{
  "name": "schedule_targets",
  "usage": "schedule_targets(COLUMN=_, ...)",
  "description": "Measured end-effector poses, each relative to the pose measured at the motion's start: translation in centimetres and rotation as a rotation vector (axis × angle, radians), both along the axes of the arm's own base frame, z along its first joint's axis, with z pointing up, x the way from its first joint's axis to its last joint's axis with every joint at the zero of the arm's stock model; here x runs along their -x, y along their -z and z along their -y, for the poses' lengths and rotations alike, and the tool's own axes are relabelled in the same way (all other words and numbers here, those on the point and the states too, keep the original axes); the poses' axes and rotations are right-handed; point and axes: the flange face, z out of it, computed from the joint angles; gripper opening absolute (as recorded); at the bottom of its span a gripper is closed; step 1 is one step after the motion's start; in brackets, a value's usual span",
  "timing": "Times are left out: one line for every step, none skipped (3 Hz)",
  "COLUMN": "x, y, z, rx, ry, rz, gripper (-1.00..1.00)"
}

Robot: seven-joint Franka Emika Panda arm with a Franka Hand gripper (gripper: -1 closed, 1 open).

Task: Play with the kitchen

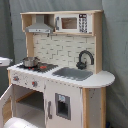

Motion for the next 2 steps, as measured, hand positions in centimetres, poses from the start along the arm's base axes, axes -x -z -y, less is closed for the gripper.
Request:
schedule_targets(x=-0.8, y=-2.2, z=2.2, rx=0.03, ry=0.041, rz=-0.02, gripper=1.0)
schedule_targets(x=-3.3, y=-3.6, z=4.0, rx=0.046, ry=0.082, rz=-0.019, gripper=1.0)
